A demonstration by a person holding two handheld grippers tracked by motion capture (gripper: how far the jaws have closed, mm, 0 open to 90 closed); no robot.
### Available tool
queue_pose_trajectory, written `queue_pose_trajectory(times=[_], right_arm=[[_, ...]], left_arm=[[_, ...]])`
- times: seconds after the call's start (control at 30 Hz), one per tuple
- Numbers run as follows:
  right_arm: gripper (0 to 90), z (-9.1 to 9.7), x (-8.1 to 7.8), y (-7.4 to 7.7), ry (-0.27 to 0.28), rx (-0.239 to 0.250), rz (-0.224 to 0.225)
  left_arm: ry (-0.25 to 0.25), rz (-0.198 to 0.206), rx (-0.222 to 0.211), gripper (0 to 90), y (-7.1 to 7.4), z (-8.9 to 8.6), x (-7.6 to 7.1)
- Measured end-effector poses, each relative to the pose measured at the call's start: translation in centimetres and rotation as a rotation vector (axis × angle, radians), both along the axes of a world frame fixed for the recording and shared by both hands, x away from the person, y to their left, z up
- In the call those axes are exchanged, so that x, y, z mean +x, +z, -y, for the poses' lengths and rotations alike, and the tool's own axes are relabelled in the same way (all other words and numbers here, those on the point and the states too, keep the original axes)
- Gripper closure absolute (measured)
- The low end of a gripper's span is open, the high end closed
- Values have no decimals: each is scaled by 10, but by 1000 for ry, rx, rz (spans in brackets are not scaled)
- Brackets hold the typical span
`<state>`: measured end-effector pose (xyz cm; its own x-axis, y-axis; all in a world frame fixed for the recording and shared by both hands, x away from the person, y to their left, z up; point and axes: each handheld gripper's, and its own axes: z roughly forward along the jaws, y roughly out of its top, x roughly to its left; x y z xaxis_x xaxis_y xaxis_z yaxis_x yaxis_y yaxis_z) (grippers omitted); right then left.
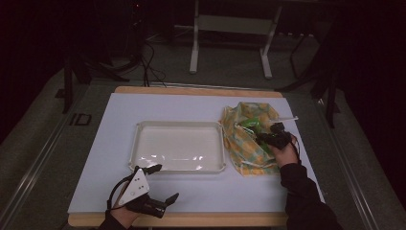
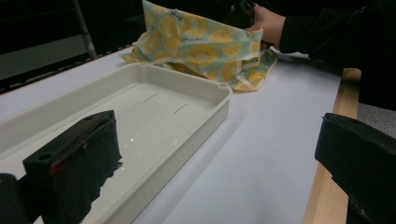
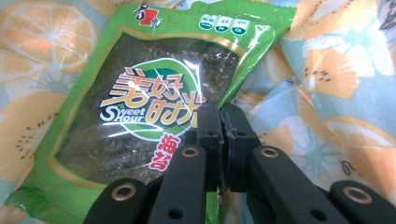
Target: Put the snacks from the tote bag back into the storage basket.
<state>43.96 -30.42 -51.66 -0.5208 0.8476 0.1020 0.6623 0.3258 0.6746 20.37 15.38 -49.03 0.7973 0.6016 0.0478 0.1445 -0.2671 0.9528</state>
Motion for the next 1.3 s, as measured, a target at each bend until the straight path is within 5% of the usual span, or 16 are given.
queue_pose_trajectory(times=[0.73, 1.3], right_arm=[[893, 6, -24, 38, -92, 49, 128], [892, 24, -35, 60, -173, 102, 179]], left_arm=[[4, 7, 0, 4, 0, 0, 0], [5, 12, 0, 4, 1, 0, 0]])
